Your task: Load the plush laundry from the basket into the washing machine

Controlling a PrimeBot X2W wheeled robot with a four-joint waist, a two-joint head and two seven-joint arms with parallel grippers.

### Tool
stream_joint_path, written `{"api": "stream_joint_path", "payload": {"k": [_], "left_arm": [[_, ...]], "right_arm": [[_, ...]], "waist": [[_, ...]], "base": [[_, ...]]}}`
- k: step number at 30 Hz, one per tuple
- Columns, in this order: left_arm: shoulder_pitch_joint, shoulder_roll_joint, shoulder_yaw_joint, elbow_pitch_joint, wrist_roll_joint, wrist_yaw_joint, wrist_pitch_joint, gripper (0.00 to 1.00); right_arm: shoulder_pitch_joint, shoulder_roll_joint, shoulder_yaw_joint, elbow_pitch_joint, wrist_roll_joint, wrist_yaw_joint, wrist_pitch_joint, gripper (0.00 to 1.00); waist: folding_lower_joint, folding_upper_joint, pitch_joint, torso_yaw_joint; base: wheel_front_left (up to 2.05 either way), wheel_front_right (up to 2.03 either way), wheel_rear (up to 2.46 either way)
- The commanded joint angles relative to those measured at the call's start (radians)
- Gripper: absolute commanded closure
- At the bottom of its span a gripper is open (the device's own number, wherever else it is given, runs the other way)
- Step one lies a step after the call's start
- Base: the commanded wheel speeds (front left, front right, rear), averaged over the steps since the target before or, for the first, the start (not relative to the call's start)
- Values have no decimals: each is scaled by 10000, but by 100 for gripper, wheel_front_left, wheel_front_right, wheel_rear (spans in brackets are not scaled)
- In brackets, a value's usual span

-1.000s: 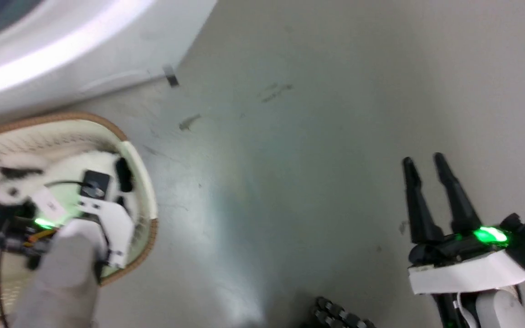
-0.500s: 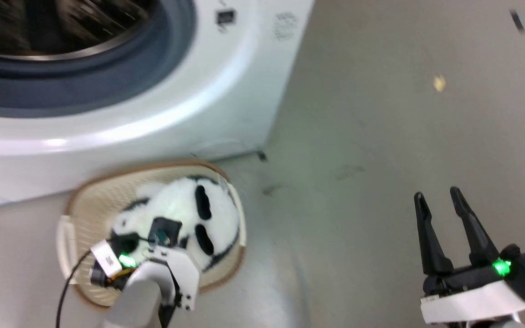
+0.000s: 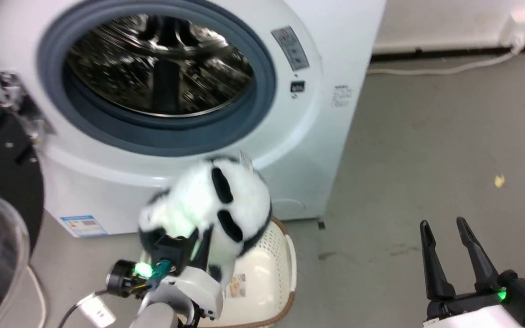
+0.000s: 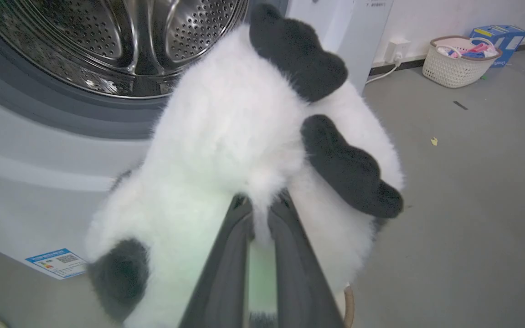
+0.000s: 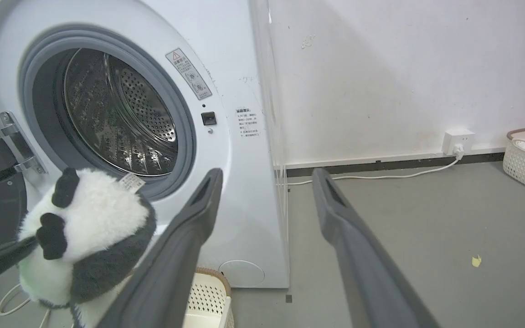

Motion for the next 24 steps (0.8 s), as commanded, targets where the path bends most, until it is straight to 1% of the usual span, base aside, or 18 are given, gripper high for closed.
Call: {"api": "stream_joint_path", "payload": {"k": [1,6,8,10,12,16,20,24], "left_arm": [[174,66,86,-338,70,66,-114,100],[825,408,494,-2903,485,201,-115,100],[796,519,715,-3621,564,246,-115,100],[649,644,894,-4046,612,255,-115,100],[290,803,1056,-4300,633,218,-115,100],[-844,1256,1307,-4350,669,28,45,100],[-2403,1791,1566,-4221,636,-257,707,100],[-4010,2323,1698,-3670,622,-565,1350,100]], "right_arm": [[143,-6,-21,-48,-5,-7,-42,0],[196,-6,-52,-146,-3,-7,-42,0],[120,-6,-15,-192,3,-7,-42,0],[4,-6,39,-223,13,-7,-42,0],[-169,-6,124,-277,16,-7,-42,0],[-656,-6,320,-408,17,-7,-42,0],[-1288,-6,484,-533,210,-7,-42,0],[-1814,-6,792,-456,526,-7,-42,0]], "waist": [[2,-1,-241,222],[2,-1,-84,227],[2,-1,148,183],[2,-1,447,127],[2,-1,873,53],[2,-1,1867,-209],[2,-1,3131,-640],[2,-1,4117,-1110]], "base": [[0,0,0],[0,0,0],[0,0,0],[0,0,0],[0,0,0],[0,0,0],[0,0,0],[0,0,0]]}}
